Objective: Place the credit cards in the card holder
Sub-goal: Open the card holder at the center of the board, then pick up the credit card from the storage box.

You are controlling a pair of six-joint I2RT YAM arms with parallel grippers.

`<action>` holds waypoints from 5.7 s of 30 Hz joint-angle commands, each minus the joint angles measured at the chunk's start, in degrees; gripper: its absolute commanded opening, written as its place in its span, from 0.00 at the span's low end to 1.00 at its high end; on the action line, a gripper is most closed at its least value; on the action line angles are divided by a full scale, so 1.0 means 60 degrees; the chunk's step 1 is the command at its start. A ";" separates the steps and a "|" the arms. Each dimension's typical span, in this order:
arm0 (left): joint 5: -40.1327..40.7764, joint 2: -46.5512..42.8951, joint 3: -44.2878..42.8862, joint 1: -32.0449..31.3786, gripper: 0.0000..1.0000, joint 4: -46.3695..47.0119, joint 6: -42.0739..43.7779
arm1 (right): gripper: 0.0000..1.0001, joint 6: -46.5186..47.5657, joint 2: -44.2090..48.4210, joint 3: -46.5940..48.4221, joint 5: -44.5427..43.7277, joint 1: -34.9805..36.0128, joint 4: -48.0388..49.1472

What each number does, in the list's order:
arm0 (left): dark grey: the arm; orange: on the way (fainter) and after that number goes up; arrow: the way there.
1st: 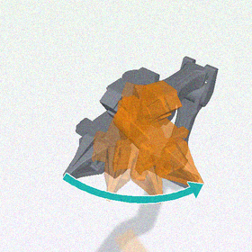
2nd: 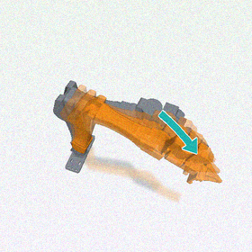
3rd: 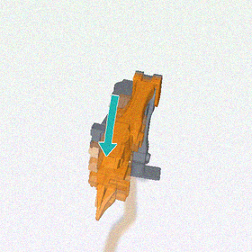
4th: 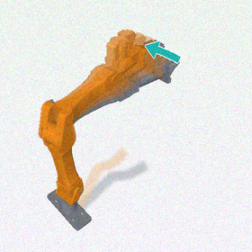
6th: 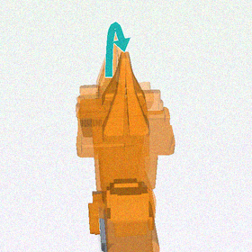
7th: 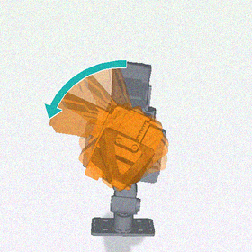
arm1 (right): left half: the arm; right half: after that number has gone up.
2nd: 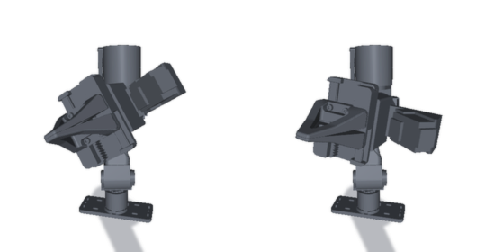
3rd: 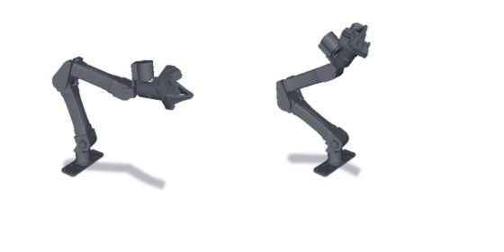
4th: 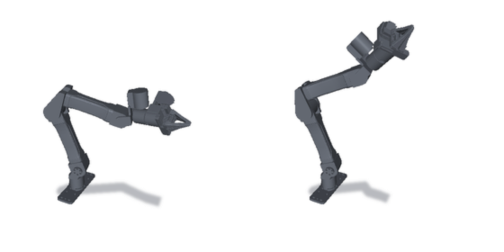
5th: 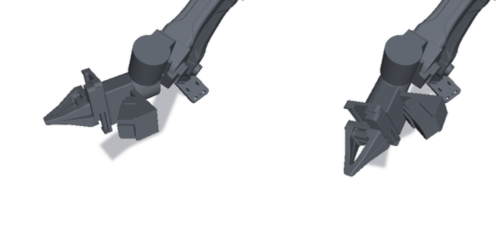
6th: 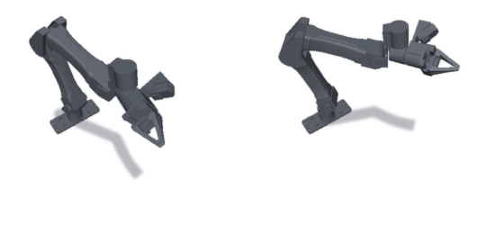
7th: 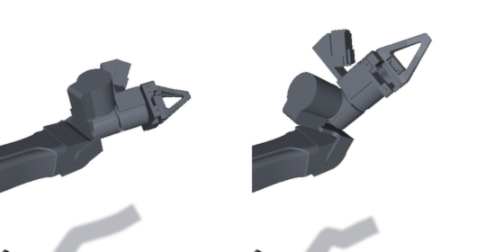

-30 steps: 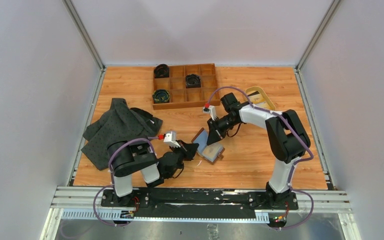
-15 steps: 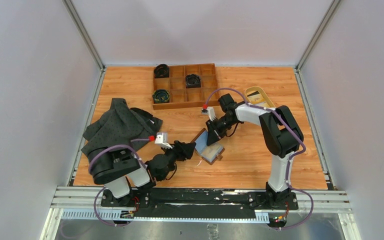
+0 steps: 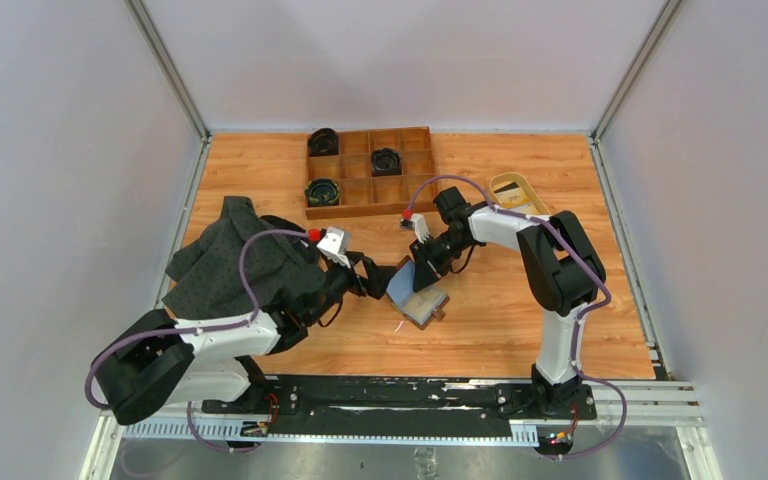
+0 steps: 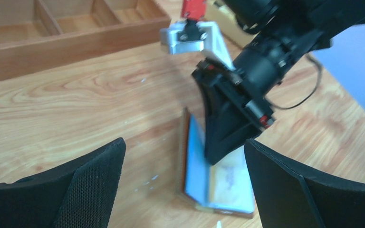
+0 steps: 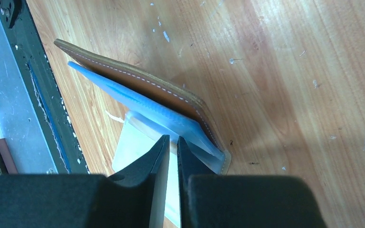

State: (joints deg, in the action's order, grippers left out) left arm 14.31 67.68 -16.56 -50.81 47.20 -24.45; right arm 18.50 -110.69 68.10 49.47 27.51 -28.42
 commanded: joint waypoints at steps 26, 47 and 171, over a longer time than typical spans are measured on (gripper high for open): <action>-0.5114 0.3917 -0.2943 0.1715 0.00 -0.3666 -0.0537 | 0.15 0.0797 -0.0098 0.0263 0.0223 0.0083 -0.0943; 0.0901 0.2551 0.0745 -0.0599 0.00 0.0874 -0.5742 | 0.33 0.3766 0.1422 0.0313 0.1447 -0.0091 -0.3068; -0.0714 -0.3310 -0.4480 0.1510 1.00 -1.2020 0.4760 | 0.65 0.4805 0.4305 -0.0104 -0.1887 -0.3800 -0.4448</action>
State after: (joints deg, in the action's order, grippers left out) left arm 9.54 48.75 -44.01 -42.11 -24.14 3.07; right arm 43.29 -88.47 63.26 38.22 5.93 -50.94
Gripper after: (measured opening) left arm 1.000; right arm 0.634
